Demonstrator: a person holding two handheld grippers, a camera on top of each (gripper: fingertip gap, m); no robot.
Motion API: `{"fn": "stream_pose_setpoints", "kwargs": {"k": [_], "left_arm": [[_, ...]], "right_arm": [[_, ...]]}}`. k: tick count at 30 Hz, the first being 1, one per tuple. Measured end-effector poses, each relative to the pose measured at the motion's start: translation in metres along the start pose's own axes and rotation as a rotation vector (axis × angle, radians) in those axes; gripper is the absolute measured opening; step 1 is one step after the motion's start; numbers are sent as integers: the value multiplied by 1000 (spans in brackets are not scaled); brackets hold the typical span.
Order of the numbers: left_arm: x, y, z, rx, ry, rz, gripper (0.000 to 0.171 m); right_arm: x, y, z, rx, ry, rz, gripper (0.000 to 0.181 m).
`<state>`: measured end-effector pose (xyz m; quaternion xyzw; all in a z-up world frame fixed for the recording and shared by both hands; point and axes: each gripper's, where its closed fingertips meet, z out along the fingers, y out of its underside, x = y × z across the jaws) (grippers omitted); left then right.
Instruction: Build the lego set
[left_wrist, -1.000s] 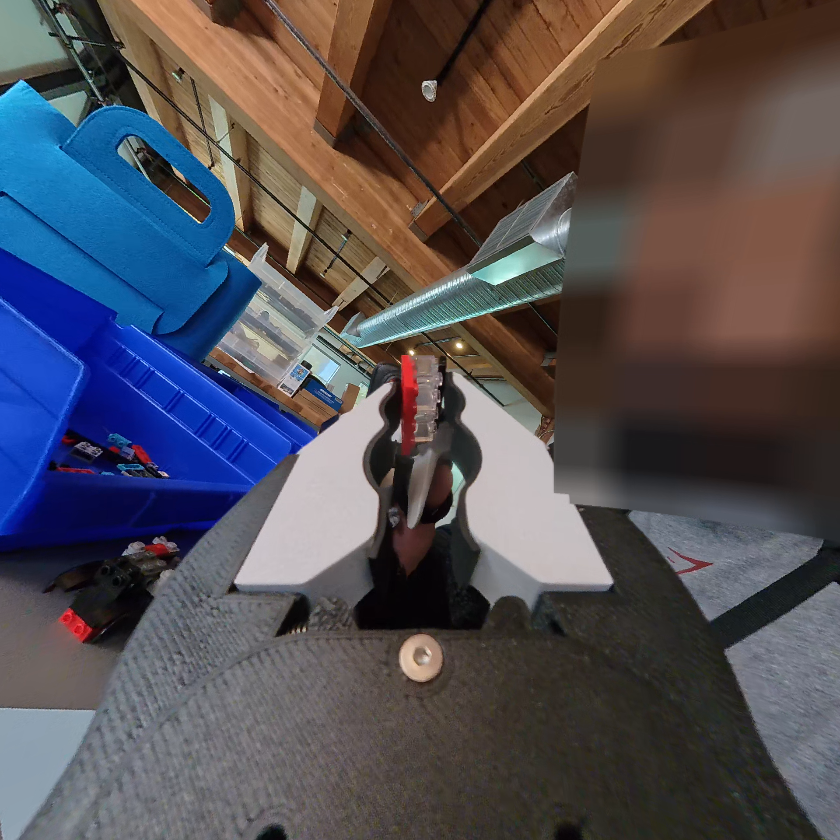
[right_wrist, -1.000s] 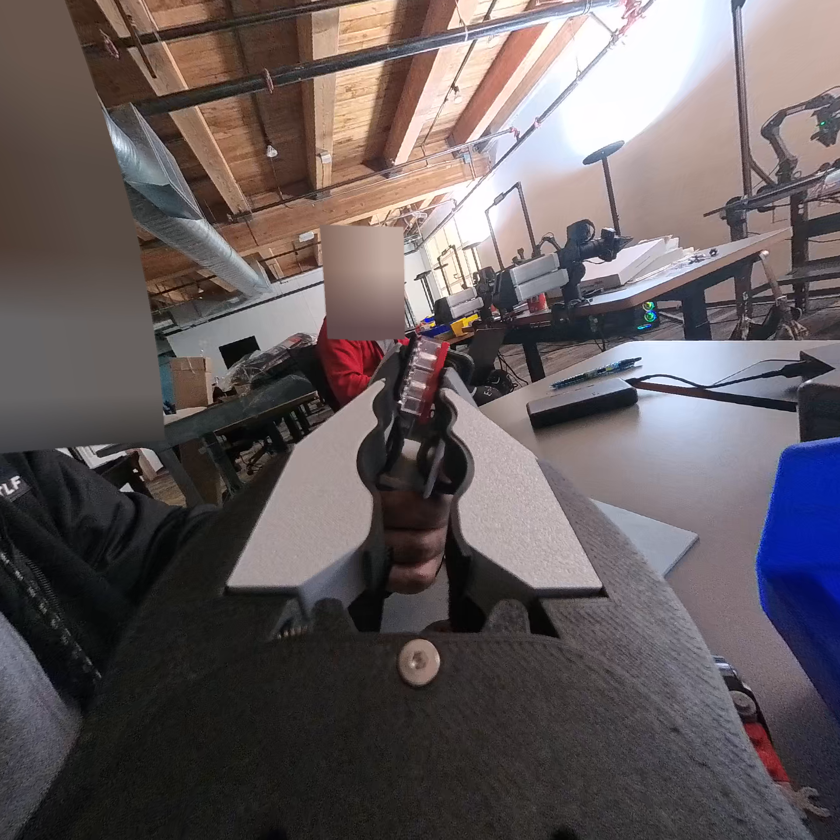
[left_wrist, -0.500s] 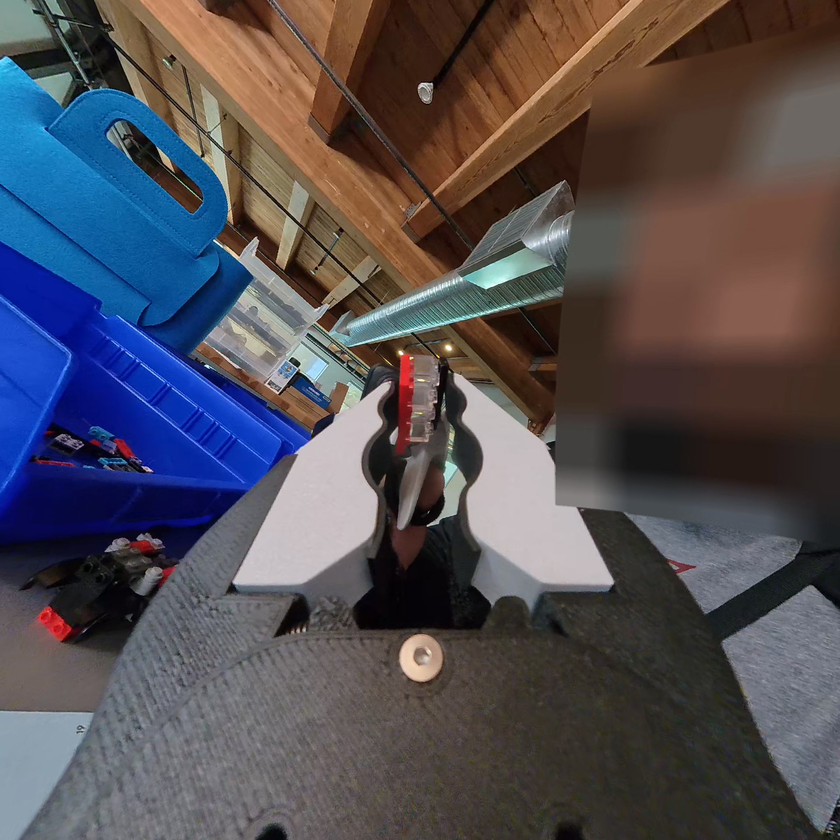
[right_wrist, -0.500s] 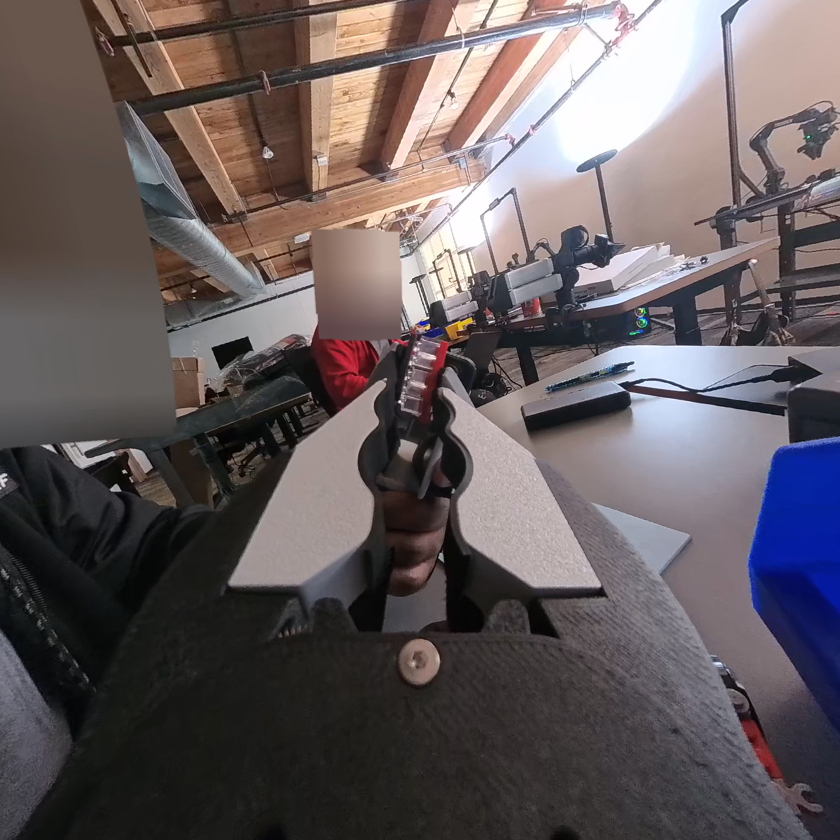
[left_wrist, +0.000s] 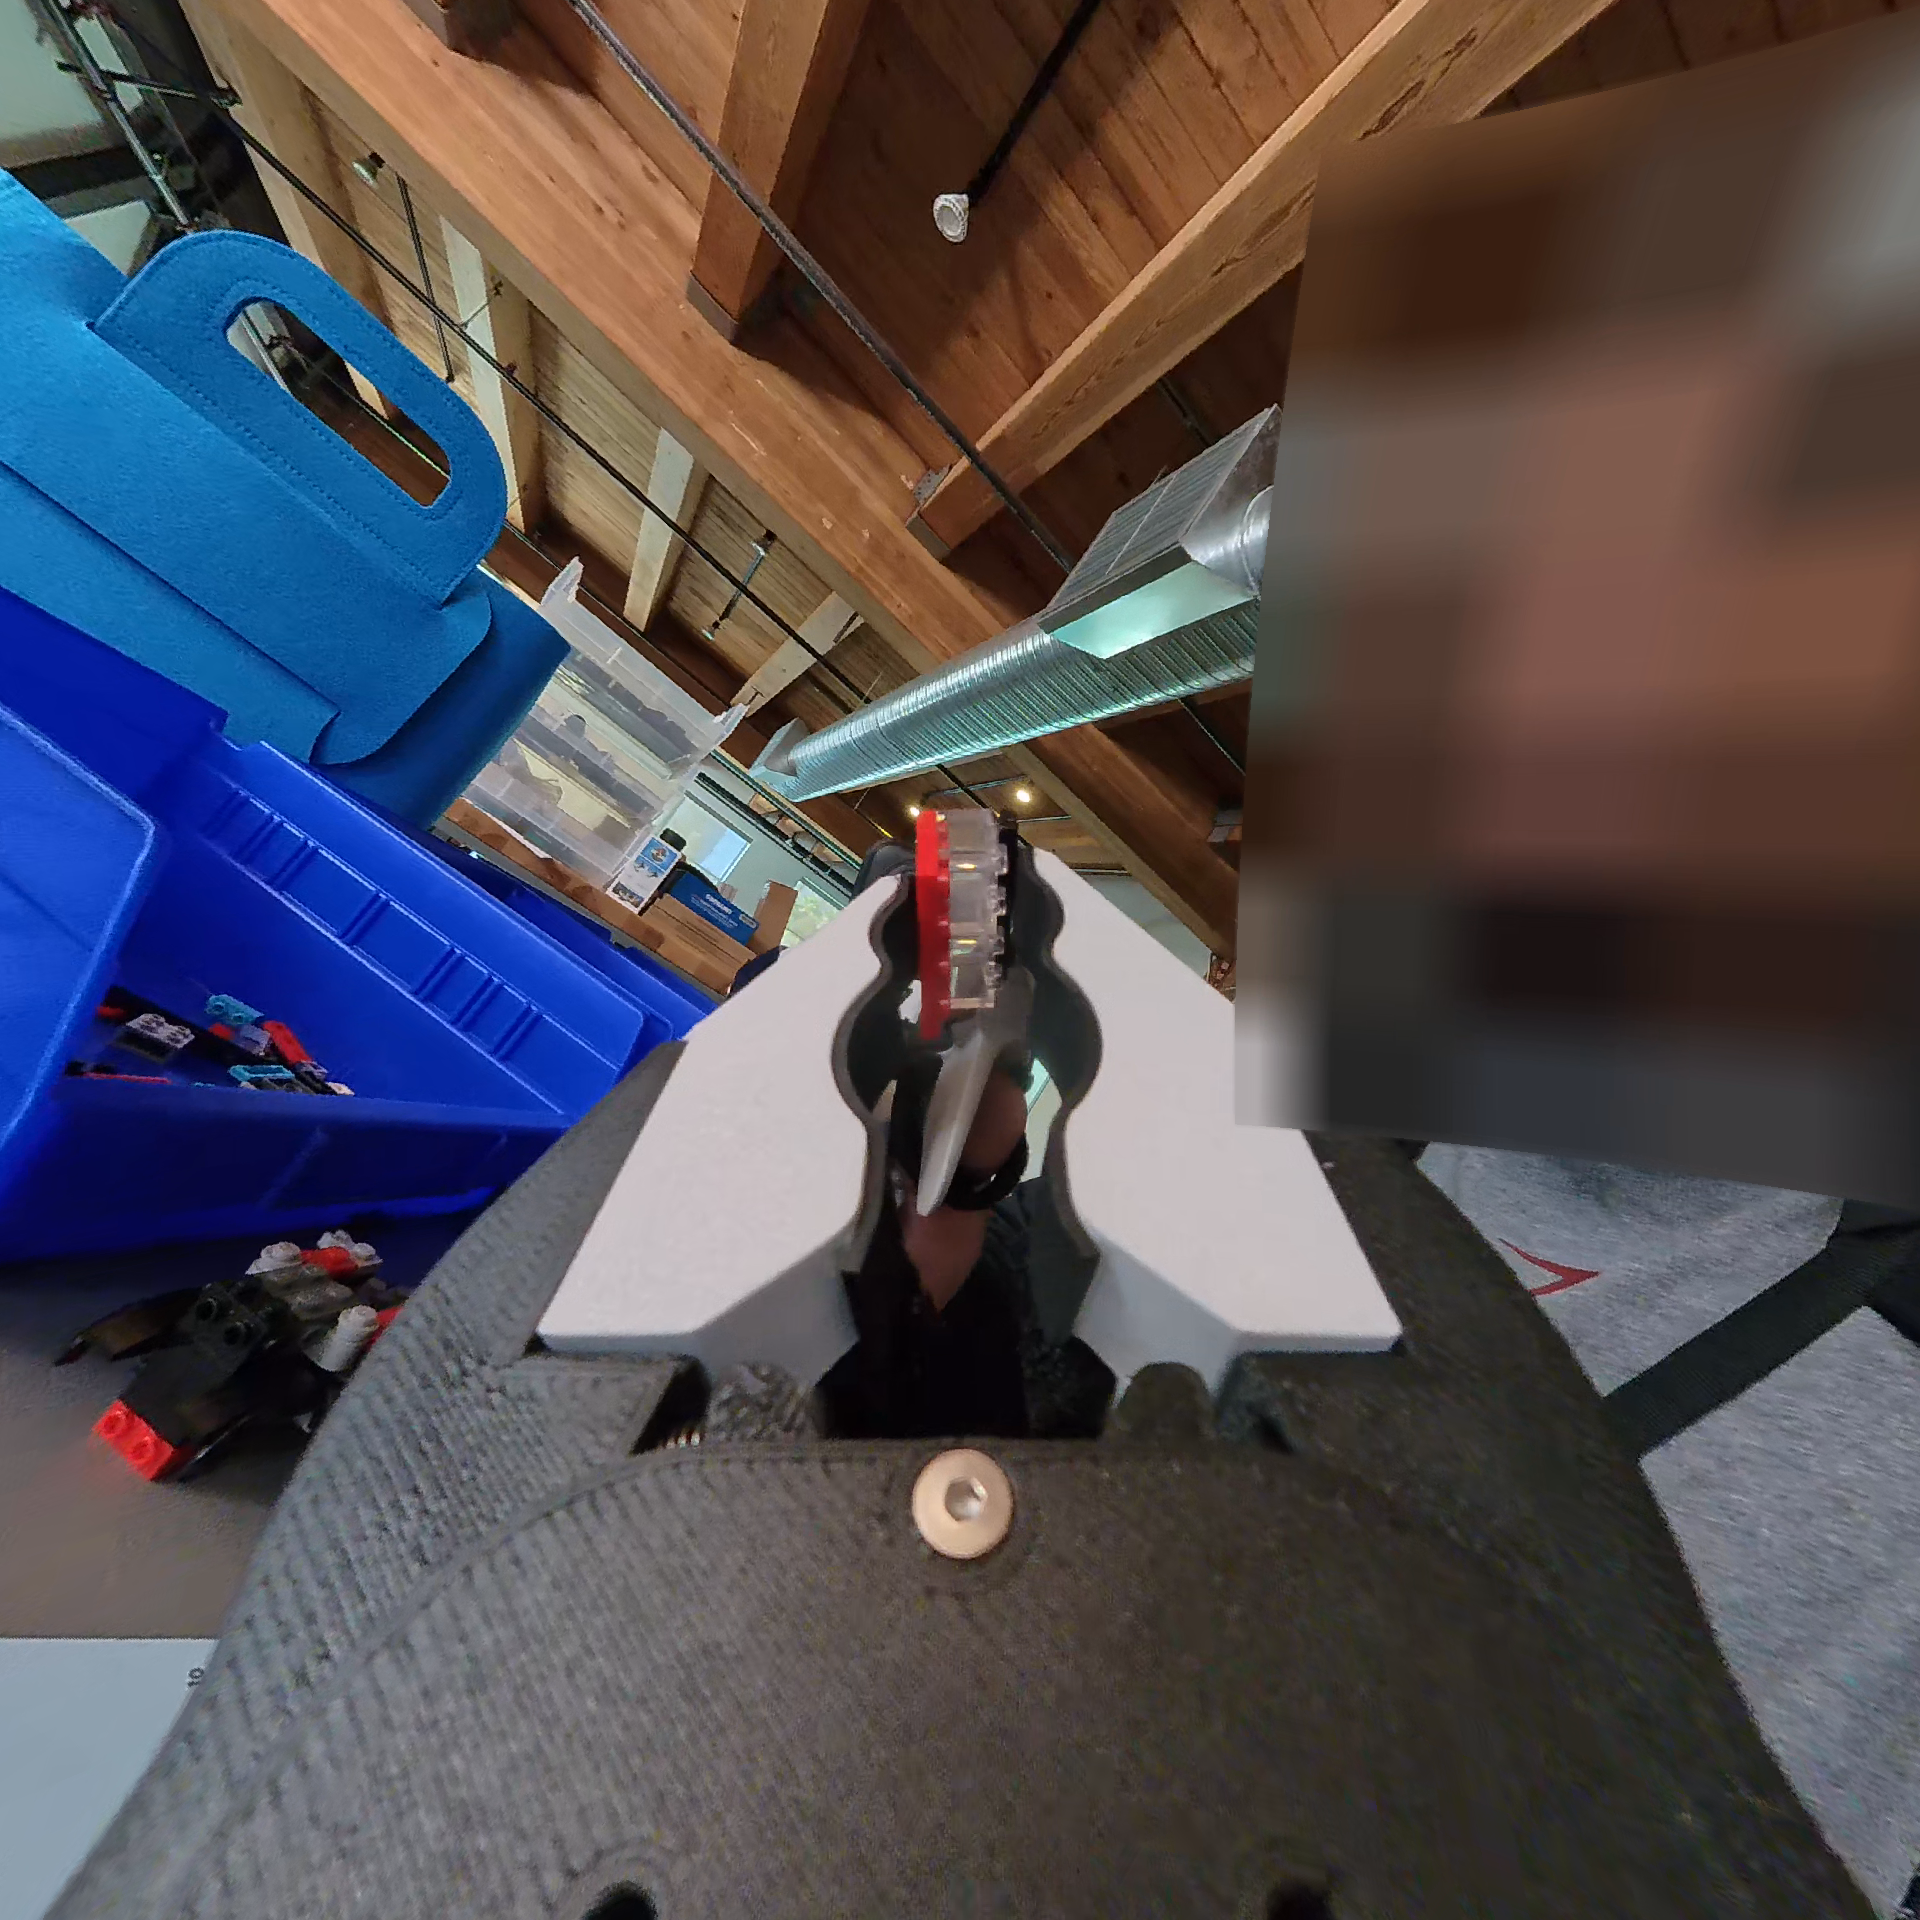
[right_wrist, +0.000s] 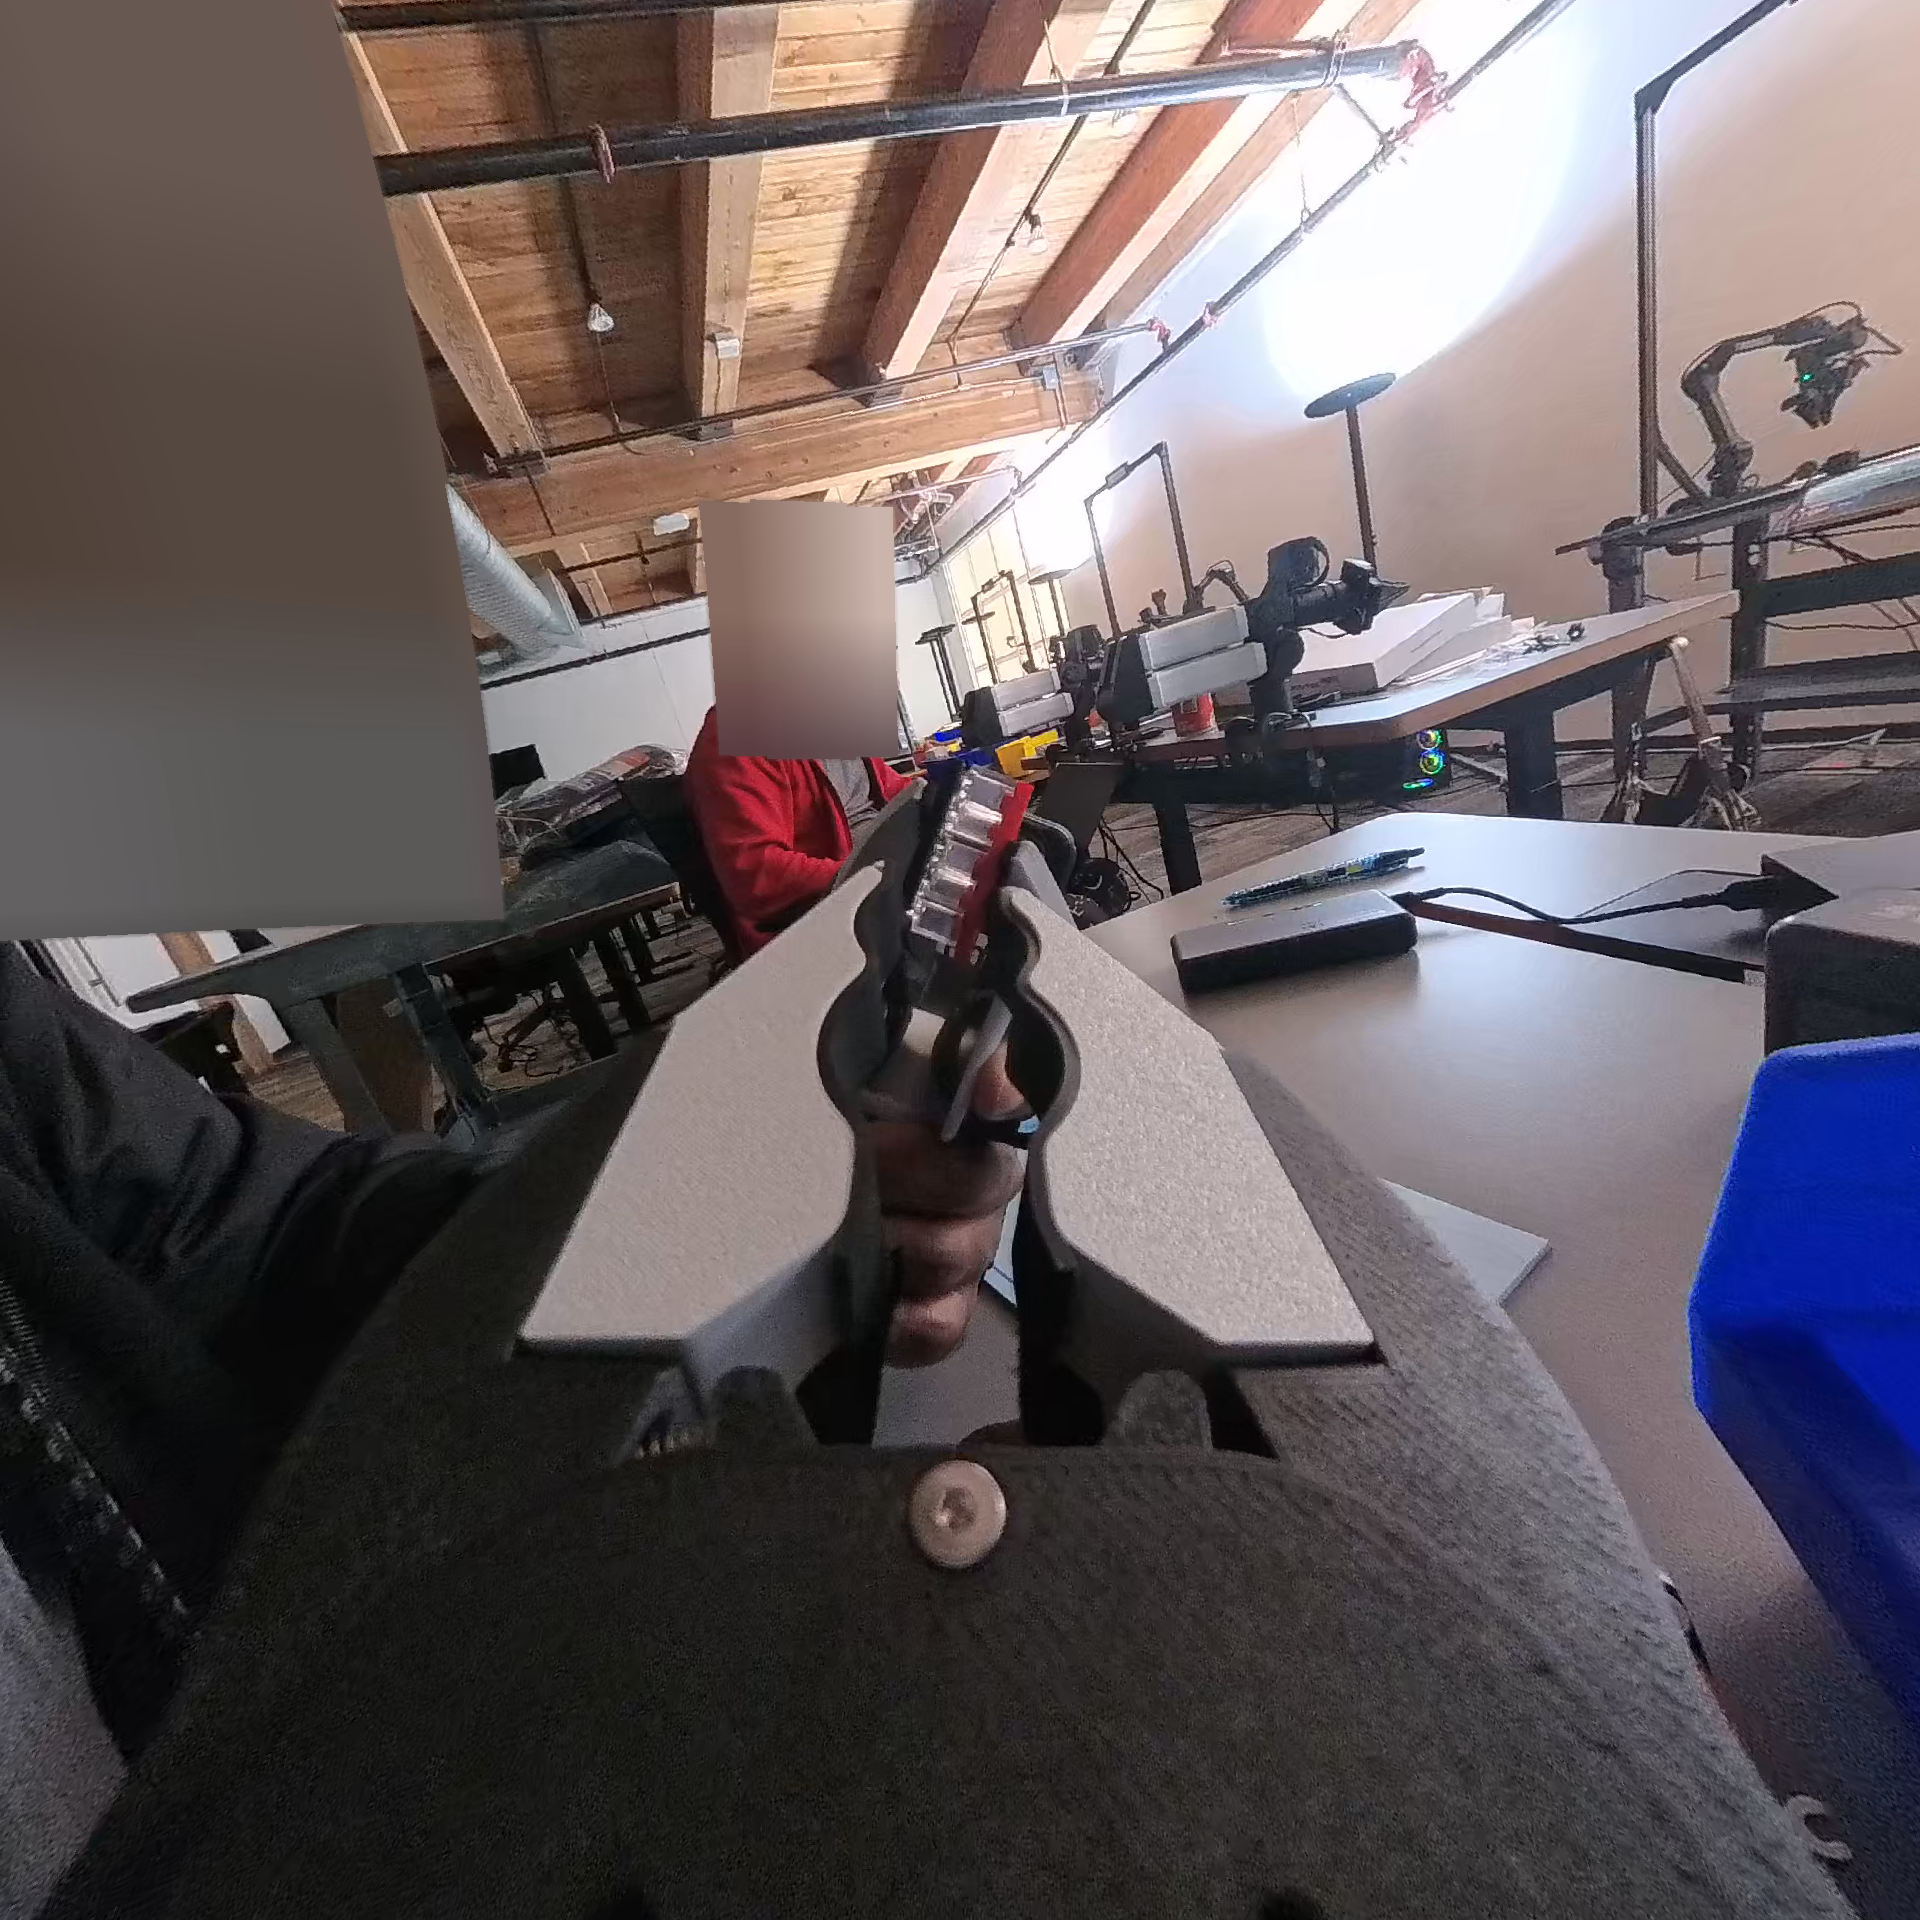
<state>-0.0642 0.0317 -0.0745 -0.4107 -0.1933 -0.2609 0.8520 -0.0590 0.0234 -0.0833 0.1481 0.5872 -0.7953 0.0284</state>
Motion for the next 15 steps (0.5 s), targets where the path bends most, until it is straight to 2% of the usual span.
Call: {"fn": "stream_pose_setpoints", "kwargs": {"k": [12, 15], "left_arm": [[0, -1, 0, -25, -16, 3, 18], [0, -6, 0, 12, -25, 4, 21]], "right_arm": [[0, 0, 0, -6, 11, -50, 18], [3, -1, -1, -11, 21, -66, 18]]}}
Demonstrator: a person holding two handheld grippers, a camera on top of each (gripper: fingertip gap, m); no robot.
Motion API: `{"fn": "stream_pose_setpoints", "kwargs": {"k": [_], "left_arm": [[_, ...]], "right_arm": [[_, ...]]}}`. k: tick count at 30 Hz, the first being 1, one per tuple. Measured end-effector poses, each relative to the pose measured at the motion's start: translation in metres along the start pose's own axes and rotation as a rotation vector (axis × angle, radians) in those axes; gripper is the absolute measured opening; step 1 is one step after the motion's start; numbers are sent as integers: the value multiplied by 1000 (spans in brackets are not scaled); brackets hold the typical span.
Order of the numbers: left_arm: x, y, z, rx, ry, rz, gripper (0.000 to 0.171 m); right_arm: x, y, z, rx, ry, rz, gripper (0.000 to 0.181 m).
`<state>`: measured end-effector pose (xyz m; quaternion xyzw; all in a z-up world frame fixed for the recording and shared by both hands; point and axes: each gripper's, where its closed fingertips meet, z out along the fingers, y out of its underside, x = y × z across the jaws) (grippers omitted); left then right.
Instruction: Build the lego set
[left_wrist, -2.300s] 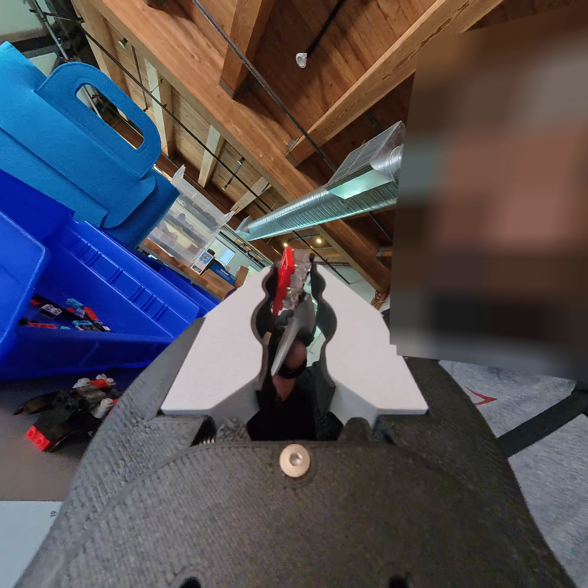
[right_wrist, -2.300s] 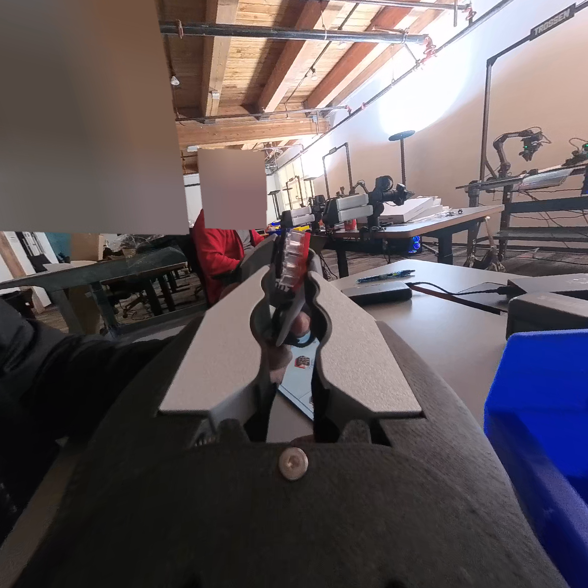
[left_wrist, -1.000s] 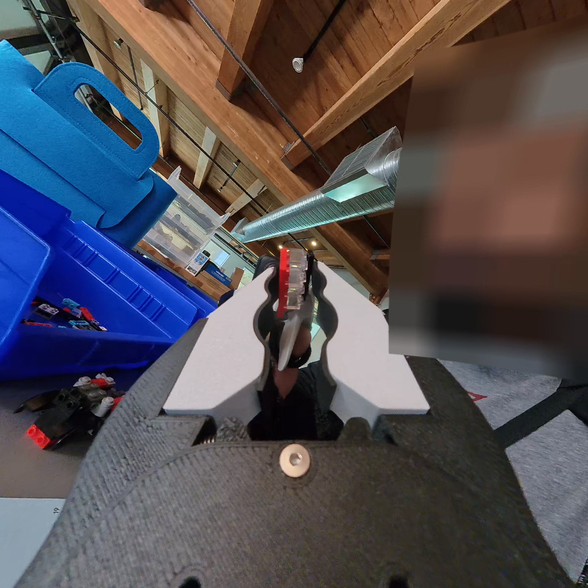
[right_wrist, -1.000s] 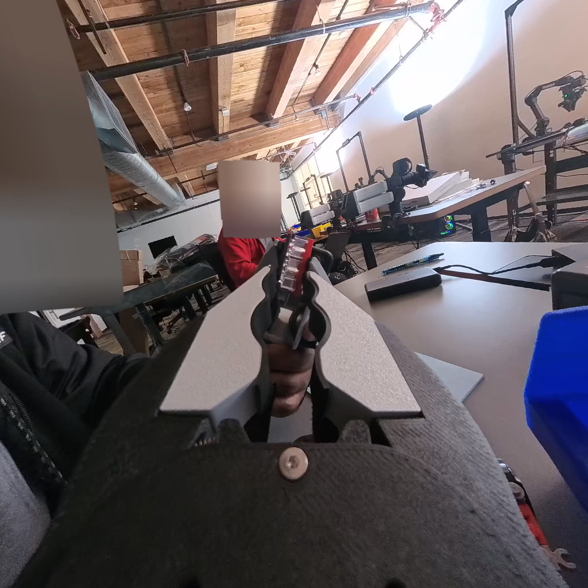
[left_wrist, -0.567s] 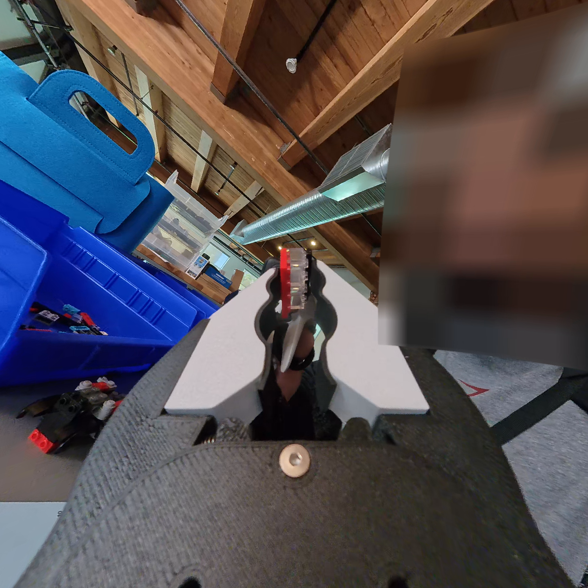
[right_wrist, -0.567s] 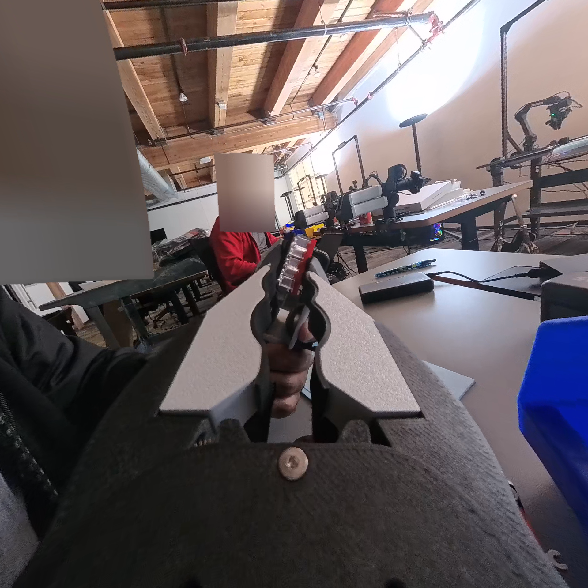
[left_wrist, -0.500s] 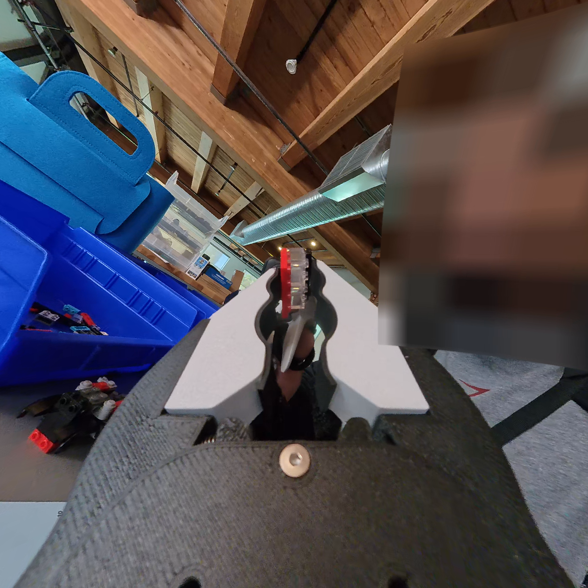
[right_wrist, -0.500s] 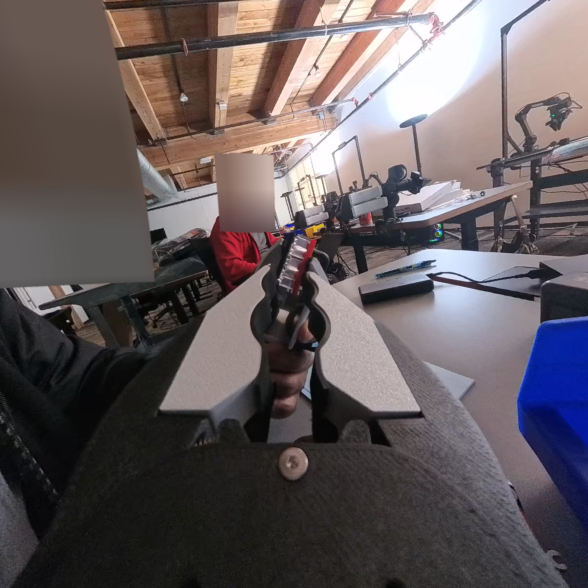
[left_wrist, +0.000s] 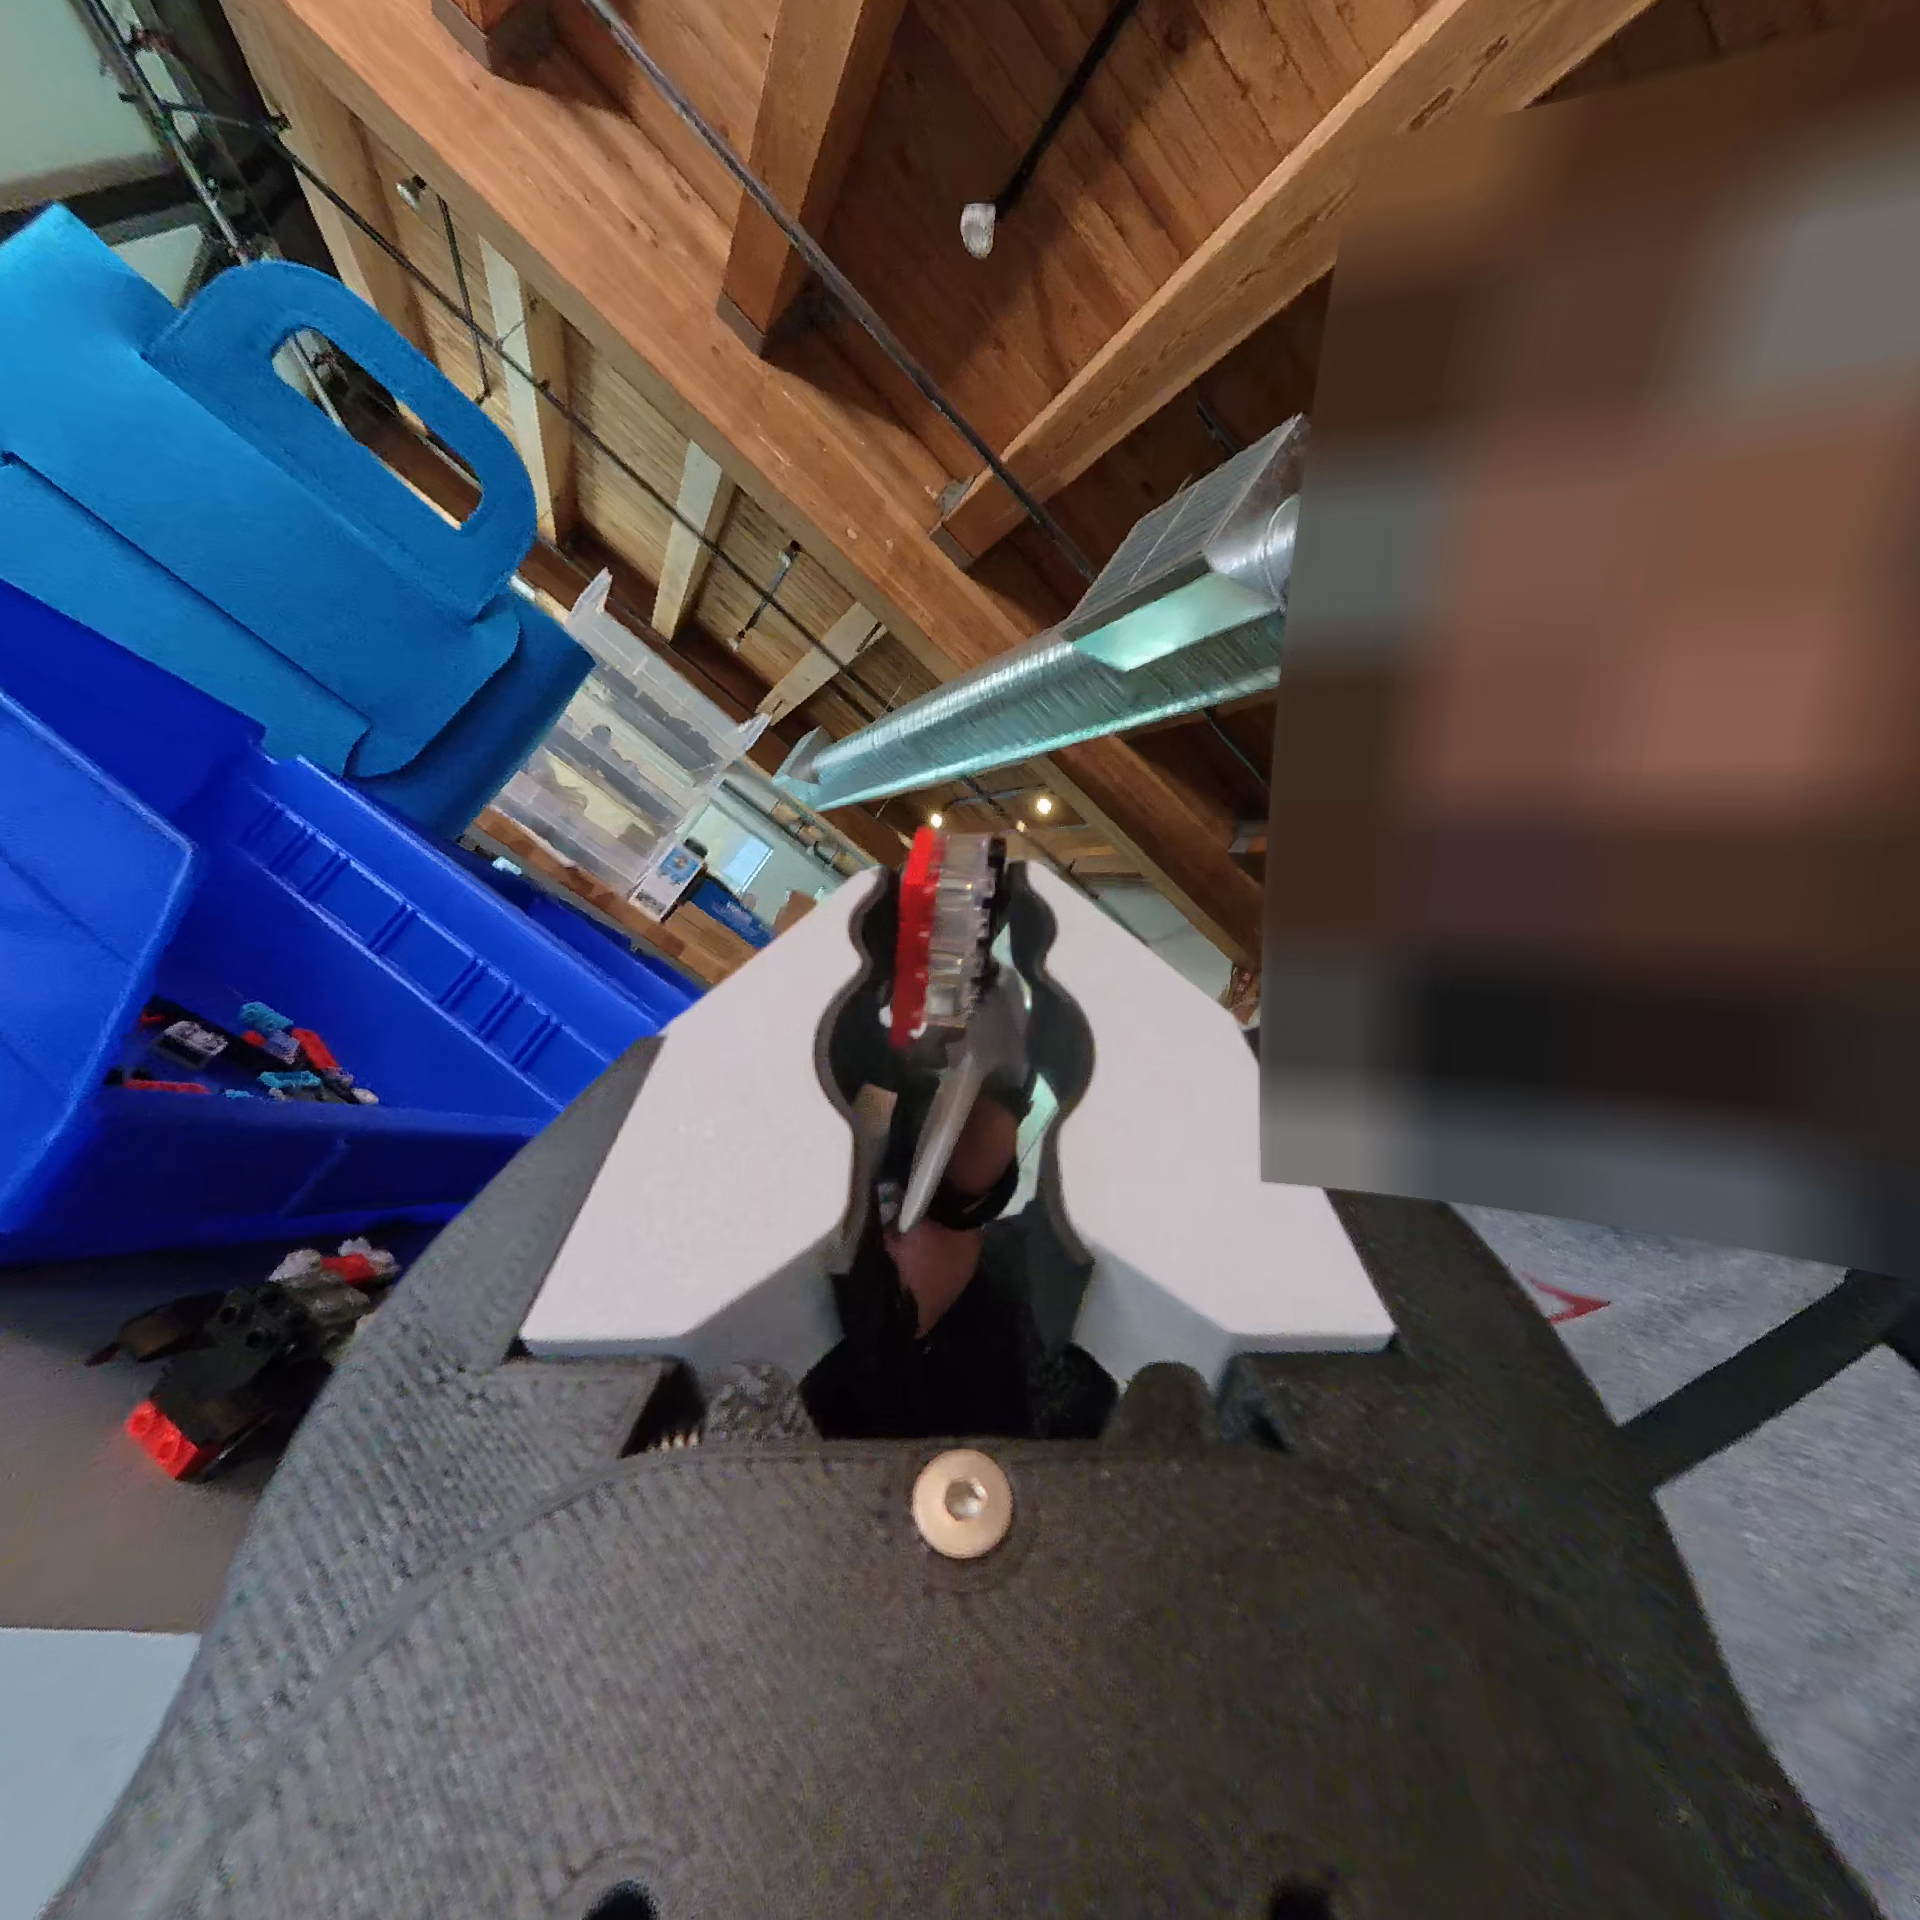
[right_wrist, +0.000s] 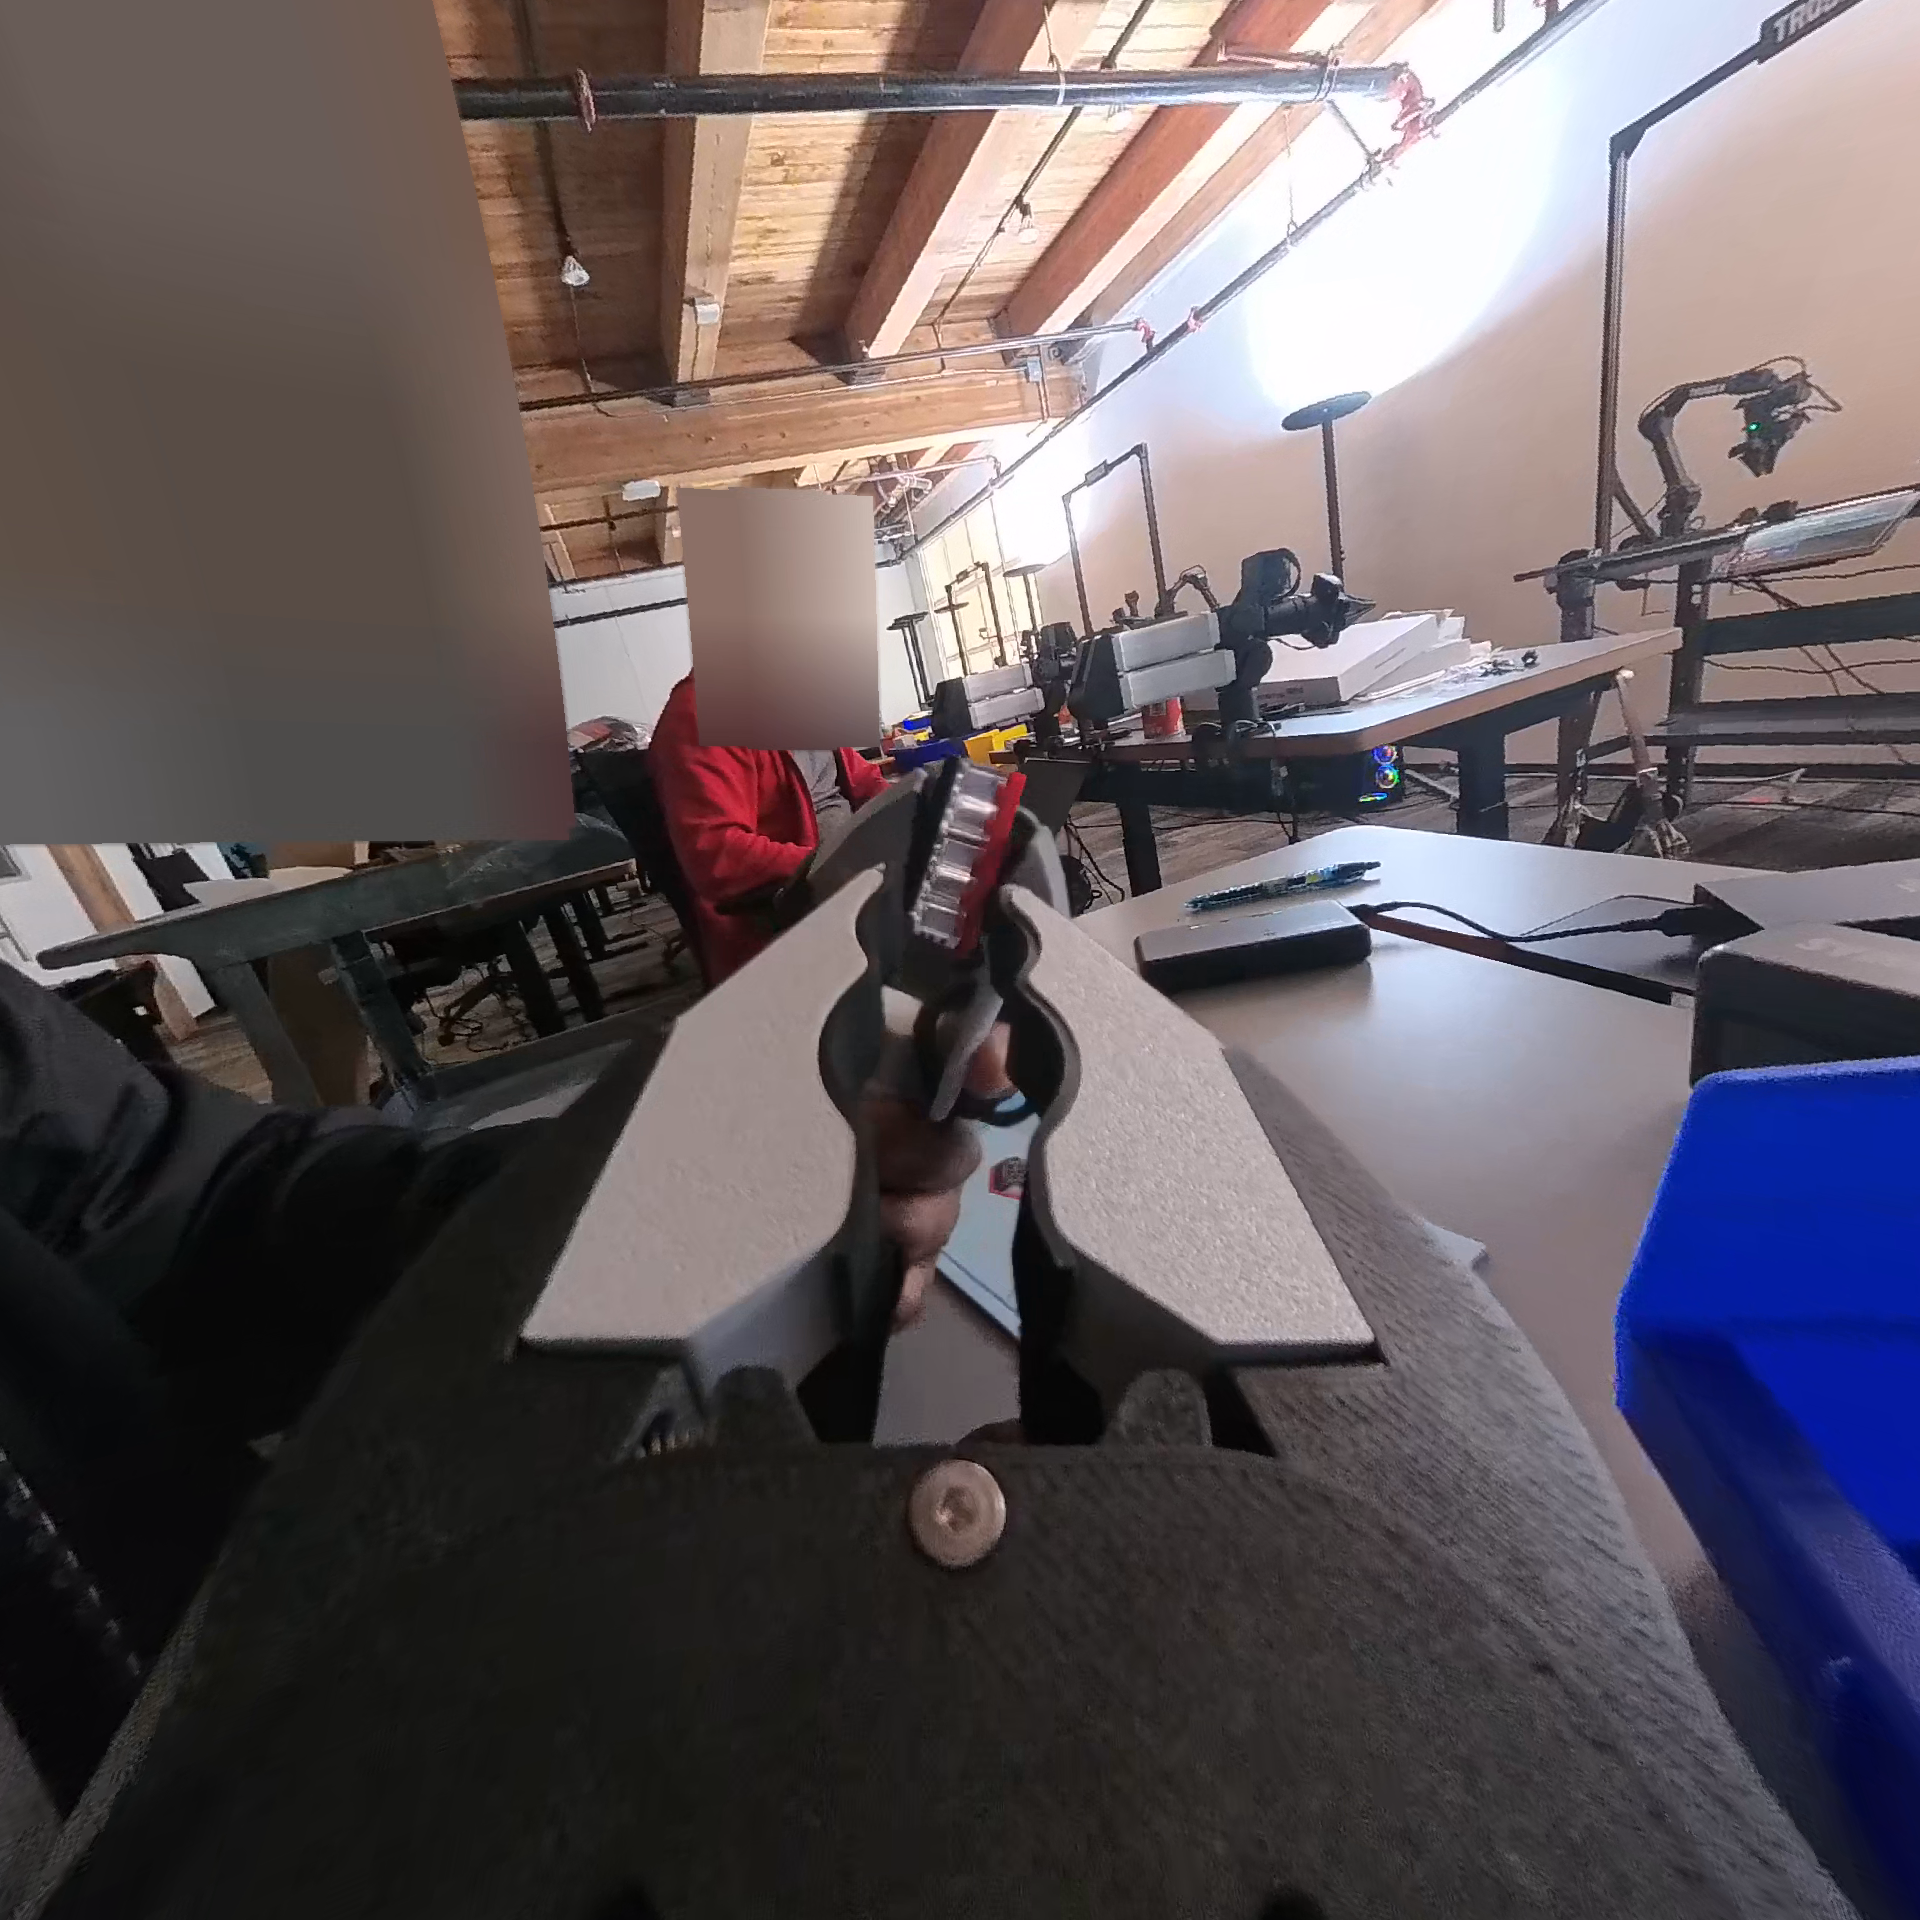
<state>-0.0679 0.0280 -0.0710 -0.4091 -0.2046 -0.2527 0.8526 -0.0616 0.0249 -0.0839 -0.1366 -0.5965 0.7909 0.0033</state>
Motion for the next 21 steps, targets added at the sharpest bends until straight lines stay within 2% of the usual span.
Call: {"fn": "stream_pose_setpoints", "kwargs": {"k": [2, 12, 21], "left_arm": [[0, -9, -5, 48, 4, -12, 22], [4, -2, -3, -60, -21, 73, 28], [5, 0, -5, -32, 37, 44, 17]], "right_arm": [[1, -1, -1, -6, 5, -16, 18], [-3, 1, 0, -54, 8, -124, 17], [-9, 1, 1, -55, -19, -141, 17]]}}
